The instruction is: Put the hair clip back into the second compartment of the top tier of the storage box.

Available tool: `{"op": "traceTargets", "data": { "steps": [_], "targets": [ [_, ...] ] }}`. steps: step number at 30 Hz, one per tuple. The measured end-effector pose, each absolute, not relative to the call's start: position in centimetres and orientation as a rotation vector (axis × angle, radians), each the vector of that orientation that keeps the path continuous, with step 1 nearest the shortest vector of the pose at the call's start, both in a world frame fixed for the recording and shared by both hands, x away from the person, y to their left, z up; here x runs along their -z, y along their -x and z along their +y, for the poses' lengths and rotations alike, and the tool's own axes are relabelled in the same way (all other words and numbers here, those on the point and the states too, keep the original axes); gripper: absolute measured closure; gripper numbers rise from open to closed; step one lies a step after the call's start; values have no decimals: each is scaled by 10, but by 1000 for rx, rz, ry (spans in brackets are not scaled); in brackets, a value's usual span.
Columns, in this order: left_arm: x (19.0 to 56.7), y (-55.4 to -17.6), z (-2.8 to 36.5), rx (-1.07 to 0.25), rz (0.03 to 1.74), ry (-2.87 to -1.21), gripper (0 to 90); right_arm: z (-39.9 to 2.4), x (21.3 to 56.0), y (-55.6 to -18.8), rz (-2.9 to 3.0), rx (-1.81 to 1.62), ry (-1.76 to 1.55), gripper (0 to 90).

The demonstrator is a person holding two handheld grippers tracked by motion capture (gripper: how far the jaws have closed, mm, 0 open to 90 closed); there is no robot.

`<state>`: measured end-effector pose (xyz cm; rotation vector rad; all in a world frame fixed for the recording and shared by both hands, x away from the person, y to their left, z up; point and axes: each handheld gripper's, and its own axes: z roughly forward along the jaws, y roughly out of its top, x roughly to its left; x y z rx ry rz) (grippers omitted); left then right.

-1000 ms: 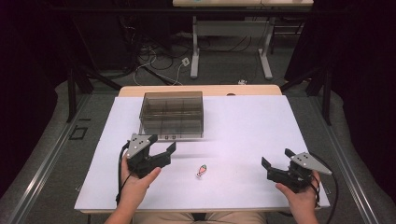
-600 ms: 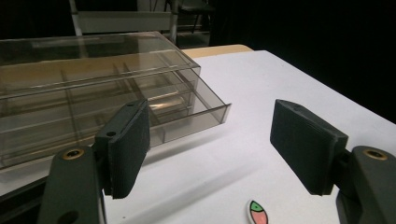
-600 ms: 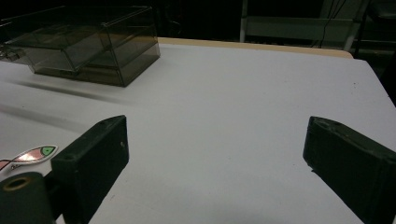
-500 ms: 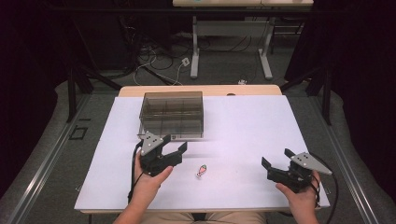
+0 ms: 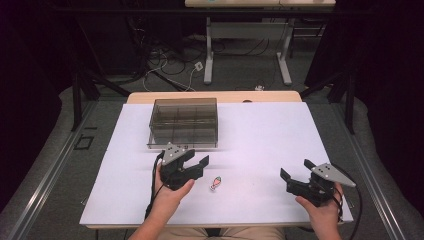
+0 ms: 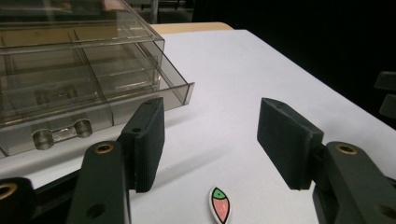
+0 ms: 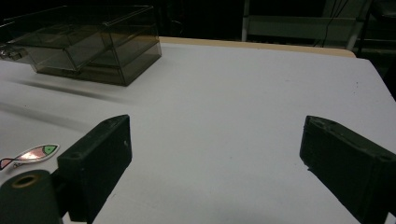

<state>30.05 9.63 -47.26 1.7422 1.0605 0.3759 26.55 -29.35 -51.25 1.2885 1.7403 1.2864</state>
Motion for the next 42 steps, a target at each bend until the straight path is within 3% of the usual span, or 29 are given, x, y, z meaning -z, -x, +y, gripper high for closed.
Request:
{"op": "traceTargets", "data": {
  "steps": [23, 42],
  "targets": [
    [492, -303, 80, -289, 1154, -1787, 471, -294, 513, -266, 1742, -1297, -1285, 99],
    [518, -313, 80, -119, 1260, -1854, 533, -294, 514, -267, 1750, -1295, -1284, 116]
  ]
}}
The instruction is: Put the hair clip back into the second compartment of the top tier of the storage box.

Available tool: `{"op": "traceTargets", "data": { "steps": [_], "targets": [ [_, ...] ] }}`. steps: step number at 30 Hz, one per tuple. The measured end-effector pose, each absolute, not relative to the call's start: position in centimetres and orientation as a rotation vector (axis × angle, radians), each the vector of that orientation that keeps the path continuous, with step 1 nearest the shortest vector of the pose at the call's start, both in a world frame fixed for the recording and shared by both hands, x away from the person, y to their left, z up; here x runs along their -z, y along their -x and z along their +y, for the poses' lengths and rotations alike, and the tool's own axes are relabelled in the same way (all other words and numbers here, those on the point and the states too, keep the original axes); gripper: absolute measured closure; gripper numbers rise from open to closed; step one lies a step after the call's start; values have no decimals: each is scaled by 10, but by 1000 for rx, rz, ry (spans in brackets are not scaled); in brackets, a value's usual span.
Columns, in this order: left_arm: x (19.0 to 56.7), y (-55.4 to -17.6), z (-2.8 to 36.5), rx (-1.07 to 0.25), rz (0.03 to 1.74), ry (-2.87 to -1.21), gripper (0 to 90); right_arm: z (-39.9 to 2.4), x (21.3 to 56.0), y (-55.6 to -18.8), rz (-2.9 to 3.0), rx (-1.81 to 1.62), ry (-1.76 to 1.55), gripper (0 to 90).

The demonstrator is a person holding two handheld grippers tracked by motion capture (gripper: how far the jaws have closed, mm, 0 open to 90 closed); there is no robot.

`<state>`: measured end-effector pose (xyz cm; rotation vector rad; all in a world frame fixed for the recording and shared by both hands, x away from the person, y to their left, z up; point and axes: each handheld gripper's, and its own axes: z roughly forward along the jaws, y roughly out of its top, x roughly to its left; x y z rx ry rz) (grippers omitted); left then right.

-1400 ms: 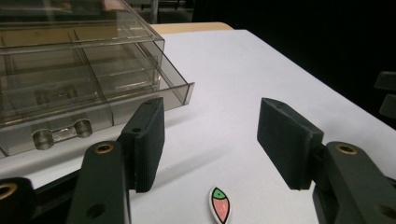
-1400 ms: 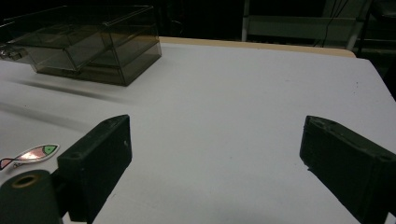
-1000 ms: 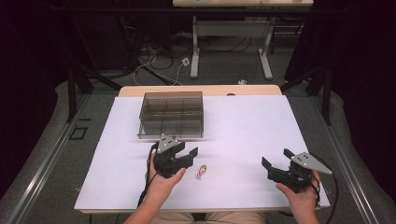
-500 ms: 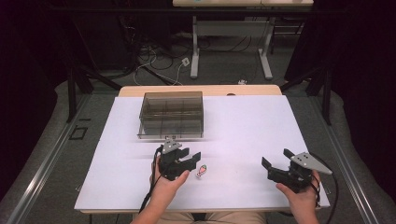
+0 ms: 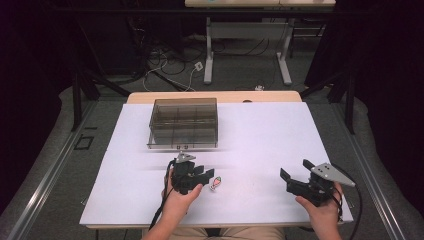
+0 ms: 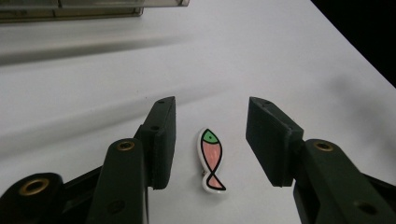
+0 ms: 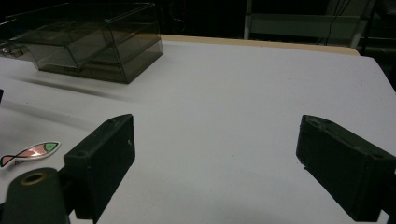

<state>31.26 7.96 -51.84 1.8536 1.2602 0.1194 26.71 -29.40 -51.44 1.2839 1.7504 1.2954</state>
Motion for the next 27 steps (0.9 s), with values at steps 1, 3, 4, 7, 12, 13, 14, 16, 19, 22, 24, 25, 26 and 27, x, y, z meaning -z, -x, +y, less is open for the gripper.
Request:
{"op": "traceTargets", "data": {
  "steps": [1, 3, 4, 7, 12, 13, 14, 16, 19, 22, 24, 25, 26, 27],
  "targets": [
    [520, -313, 79, -117, 1266, -1854, 533, -294, 515, -267, 1749, -1300, -1285, 118],
    [522, -313, 80, -98, 1277, -1868, 533, -294, 515, -268, 1747, -1302, -1282, 120],
    [524, -314, 79, -79, 1288, -1868, 535, -294, 515, -267, 1747, -1303, -1284, 121],
    [527, -315, 79, -57, 1309, -1877, 540, -294, 515, -267, 1756, -1295, -1292, 121],
    [531, -317, 78, -16, 1328, -1895, 546, -294, 516, -268, 1755, -1304, -1286, 121],
    [531, -317, 78, -4, 1332, -1899, 546, -294, 516, -268, 1754, -1305, -1287, 122],
    [531, -317, 78, 1, 1334, -1902, 548, -294, 516, -268, 1756, -1304, -1287, 122],
    [532, -317, 77, 11, 1342, -1898, 557, -294, 516, -268, 1754, -1305, -1290, 122],
    [532, -318, 77, 22, 1348, -1902, 566, -294, 516, -268, 1755, -1303, -1289, 124],
    [533, -318, 76, 34, 1353, -1905, 578, -294, 516, -269, 1761, -1300, -1285, 124],
    [534, -318, 75, 35, 1354, -1919, 603, -294, 516, -269, 1763, -1297, -1282, 125],
    [535, -318, 75, 38, 1356, -1922, 608, -294, 516, -269, 1763, -1297, -1282, 125],
    [536, -318, 74, 41, 1356, -1924, 608, -294, 517, -269, 1763, -1297, -1281, 125],
    [536, -318, 74, 45, 1356, -1928, 608, -294, 516, -269, 1763, -1291, -1287, 126]
  ]
}}
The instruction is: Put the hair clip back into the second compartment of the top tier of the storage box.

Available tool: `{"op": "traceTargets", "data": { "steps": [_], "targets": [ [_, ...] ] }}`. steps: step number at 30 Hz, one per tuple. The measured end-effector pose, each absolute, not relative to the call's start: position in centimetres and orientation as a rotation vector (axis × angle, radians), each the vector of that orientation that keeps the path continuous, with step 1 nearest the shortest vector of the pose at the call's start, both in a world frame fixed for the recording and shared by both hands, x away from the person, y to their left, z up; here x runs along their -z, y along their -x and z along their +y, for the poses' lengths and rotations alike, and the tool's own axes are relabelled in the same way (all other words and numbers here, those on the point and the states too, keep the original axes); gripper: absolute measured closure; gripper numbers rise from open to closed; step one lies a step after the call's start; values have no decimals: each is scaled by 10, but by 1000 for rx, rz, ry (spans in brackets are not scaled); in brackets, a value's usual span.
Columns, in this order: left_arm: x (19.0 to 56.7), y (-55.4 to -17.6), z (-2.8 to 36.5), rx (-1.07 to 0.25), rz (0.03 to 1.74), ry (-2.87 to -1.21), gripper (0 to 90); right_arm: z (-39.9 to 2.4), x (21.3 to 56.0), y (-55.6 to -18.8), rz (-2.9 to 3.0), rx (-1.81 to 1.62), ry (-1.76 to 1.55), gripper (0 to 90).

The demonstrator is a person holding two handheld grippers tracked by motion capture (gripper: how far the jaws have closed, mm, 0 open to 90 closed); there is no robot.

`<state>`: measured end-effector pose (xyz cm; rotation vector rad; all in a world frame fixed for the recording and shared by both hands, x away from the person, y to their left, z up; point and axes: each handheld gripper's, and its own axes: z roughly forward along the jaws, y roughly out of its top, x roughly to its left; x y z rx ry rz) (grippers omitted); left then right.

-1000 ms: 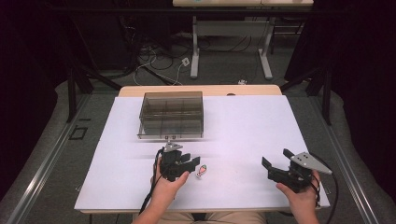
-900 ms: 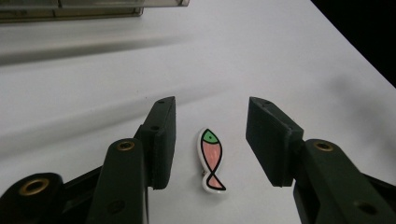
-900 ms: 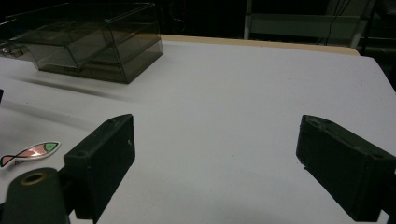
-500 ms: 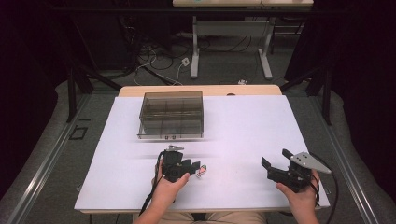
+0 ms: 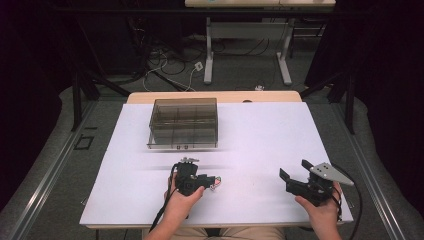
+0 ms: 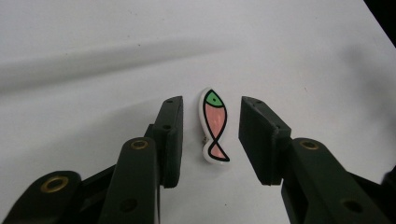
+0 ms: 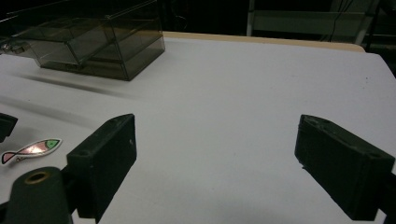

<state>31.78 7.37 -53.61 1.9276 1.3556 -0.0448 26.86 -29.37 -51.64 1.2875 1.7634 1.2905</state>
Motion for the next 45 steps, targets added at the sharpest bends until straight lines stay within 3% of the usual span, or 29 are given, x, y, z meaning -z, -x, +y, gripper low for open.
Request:
{"op": "traceTargets", "data": {
  "steps": [45],
  "targets": [
    [549, -315, 63, 88, 1365, -1993, 711, -294, 518, -270, 1773, -1307, -1291, 142]
  ]
}}
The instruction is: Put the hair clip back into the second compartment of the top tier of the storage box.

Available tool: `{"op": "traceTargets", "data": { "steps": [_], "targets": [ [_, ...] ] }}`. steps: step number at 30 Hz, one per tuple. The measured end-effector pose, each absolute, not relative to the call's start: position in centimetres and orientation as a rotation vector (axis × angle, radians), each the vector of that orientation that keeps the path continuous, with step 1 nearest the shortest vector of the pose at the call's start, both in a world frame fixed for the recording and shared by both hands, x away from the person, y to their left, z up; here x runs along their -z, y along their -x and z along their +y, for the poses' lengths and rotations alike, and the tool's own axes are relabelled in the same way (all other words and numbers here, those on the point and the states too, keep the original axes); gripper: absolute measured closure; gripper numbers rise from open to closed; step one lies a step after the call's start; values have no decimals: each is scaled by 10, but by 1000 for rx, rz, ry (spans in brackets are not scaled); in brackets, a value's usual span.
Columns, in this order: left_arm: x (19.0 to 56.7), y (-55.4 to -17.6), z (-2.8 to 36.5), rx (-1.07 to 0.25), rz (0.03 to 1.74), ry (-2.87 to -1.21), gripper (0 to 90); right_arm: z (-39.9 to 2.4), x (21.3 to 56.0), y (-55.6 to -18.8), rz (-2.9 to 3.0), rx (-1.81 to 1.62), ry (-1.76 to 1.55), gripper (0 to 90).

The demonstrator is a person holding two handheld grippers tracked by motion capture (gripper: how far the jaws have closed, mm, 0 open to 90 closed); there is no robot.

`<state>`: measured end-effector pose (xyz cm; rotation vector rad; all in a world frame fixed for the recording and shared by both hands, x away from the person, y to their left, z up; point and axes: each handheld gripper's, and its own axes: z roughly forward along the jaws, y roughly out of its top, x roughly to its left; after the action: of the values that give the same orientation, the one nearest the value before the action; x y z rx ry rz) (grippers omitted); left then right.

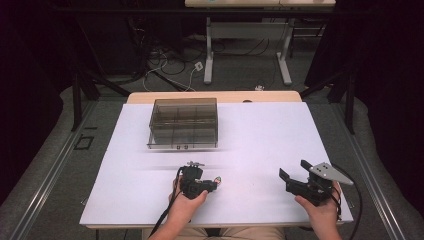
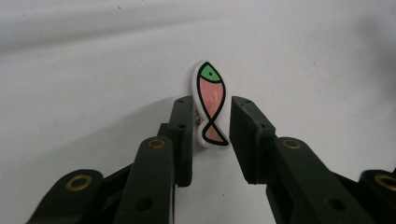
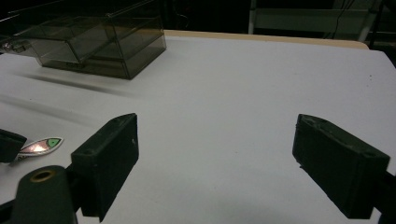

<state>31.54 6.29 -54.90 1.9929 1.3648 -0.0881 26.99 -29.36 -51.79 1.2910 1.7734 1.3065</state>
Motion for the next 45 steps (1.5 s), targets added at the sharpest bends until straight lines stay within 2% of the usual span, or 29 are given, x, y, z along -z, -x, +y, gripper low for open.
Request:
{"op": "traceTargets", "data": {
  "steps": [19, 45],
  "targets": [
    [550, -313, 60, 84, 1365, -2008, 807, -293, 518, -270, 1769, -1308, -1294, 143],
    [545, -310, 60, 93, 1319, -2006, 872, -294, 518, -270, 1774, -1308, -1289, 143]
  ]
}}
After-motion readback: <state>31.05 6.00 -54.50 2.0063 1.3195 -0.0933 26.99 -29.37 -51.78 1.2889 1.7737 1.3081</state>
